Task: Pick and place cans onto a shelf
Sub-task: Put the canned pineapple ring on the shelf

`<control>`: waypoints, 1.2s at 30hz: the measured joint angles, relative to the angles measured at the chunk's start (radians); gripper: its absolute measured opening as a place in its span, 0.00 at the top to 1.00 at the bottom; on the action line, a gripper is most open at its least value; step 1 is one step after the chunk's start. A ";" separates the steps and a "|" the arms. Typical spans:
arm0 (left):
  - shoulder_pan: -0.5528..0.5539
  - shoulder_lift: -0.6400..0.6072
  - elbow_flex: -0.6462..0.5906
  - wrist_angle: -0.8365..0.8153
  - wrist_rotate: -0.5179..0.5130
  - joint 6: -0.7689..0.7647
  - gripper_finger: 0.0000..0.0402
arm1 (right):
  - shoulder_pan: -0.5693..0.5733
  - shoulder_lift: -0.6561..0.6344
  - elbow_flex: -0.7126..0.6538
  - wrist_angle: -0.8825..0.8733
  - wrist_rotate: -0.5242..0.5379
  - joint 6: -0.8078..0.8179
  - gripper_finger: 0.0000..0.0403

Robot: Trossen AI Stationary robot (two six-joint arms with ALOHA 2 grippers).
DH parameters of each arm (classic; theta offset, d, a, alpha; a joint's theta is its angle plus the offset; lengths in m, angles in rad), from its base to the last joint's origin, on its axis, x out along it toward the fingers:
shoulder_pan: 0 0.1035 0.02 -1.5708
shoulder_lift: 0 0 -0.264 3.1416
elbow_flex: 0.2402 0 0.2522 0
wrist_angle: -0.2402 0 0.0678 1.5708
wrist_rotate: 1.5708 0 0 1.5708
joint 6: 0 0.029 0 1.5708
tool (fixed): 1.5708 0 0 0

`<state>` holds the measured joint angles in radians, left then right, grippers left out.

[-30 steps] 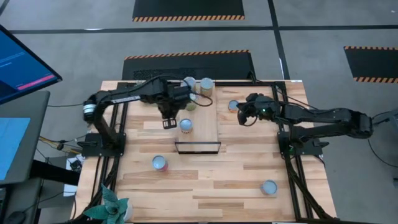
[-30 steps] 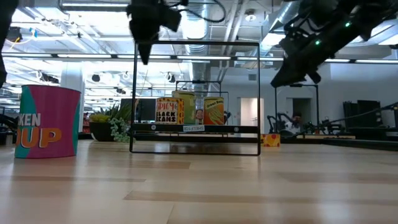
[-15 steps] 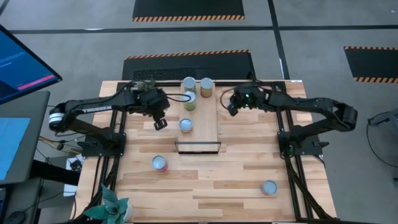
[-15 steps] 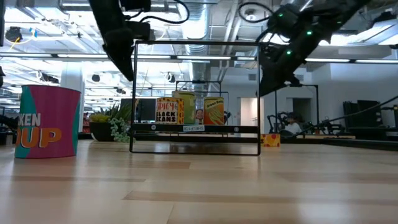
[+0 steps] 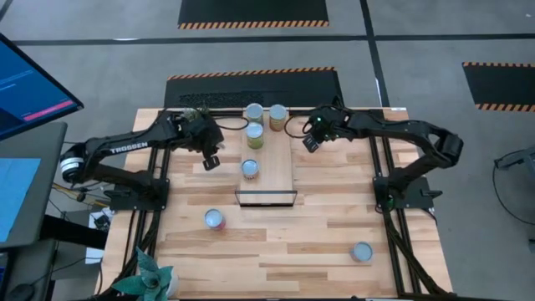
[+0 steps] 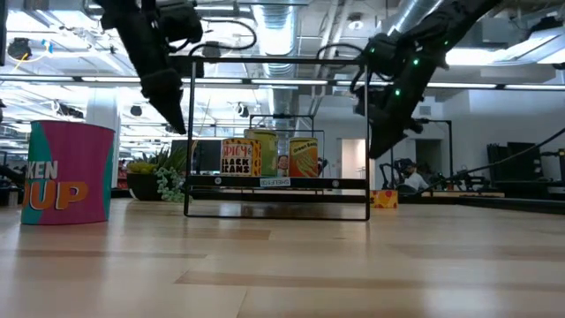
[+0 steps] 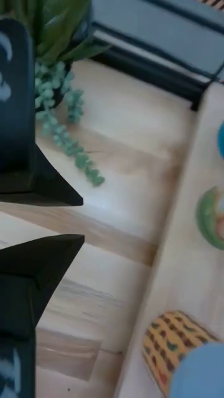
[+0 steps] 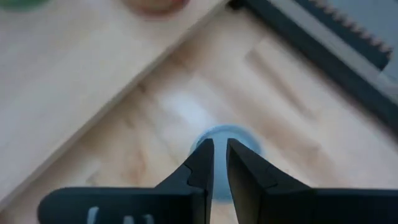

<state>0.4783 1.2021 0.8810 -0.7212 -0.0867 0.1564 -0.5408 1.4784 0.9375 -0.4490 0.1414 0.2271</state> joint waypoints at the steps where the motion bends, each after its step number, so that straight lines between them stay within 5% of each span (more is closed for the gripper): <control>1: 0.009 -0.001 -0.009 -0.001 0.013 -0.005 0.82 | 0.001 0.009 0.000 -0.007 -0.016 0.013 0.83; 14: 0.026 -0.008 -0.085 0.077 0.074 -0.049 0.82 | -0.039 0.033 -0.001 -0.035 -0.040 -0.019 0.83; 26: 0.026 -0.008 -0.085 0.143 0.074 -0.110 0.82 | -0.070 0.033 -0.002 -0.070 -0.116 -0.387 0.83; 36: 0.026 -0.008 -0.085 0.138 0.074 -0.116 0.82 | -0.055 0.133 -0.002 -0.071 -0.139 -0.470 0.83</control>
<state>0.5045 1.1946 0.7963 -0.5830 -0.0132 0.0406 -0.5956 1.6109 0.9356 -0.5196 0.0027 -0.2428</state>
